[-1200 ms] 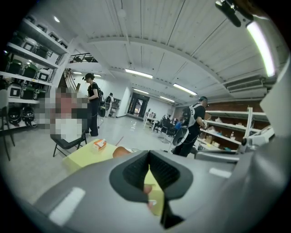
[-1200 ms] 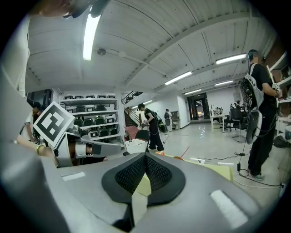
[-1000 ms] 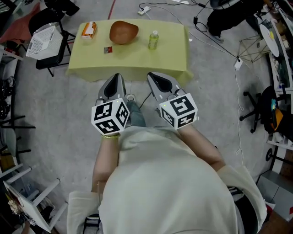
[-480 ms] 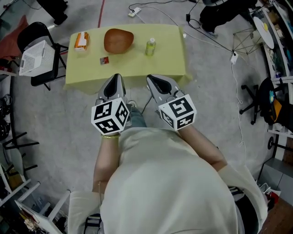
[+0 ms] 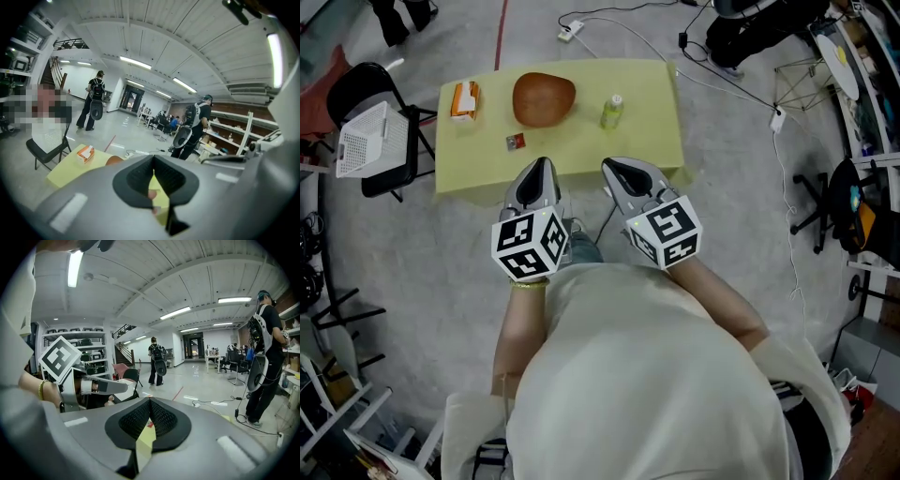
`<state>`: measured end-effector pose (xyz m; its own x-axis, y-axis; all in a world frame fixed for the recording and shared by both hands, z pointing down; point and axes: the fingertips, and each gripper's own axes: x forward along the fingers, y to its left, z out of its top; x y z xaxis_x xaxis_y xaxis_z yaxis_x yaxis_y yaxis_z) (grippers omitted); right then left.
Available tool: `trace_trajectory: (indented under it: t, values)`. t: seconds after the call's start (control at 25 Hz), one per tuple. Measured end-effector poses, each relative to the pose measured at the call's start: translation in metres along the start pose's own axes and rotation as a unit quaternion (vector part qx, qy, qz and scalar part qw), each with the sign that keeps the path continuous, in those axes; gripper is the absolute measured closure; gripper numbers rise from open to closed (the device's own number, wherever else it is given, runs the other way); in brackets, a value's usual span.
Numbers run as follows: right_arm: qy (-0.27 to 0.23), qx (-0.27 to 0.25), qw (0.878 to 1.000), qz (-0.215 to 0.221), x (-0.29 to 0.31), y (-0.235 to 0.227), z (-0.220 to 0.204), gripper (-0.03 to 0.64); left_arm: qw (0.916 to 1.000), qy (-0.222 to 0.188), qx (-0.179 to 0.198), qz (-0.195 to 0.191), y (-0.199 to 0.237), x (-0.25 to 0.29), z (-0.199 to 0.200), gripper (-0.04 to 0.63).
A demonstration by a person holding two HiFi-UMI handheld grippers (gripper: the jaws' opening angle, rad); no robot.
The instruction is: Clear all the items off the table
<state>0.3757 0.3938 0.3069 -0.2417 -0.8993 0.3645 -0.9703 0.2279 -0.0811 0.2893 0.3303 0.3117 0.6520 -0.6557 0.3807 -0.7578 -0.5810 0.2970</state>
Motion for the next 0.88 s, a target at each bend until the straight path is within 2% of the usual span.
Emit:
trace_trajectory:
  t: [0.44,0.88]
  values:
    - [0.007,0.025,0.999,-0.031,0.057,-0.035,0.007,0.62,0.9996,0.018,0.015,-0.018,0.029,0.061,0.018,0.584]
    - [0.02,0.05,0.996,-0.078,0.098,-0.072,-0.002,0.62,0.9976,0.047,0.022,-0.045,0.045,0.111,0.015,0.584]
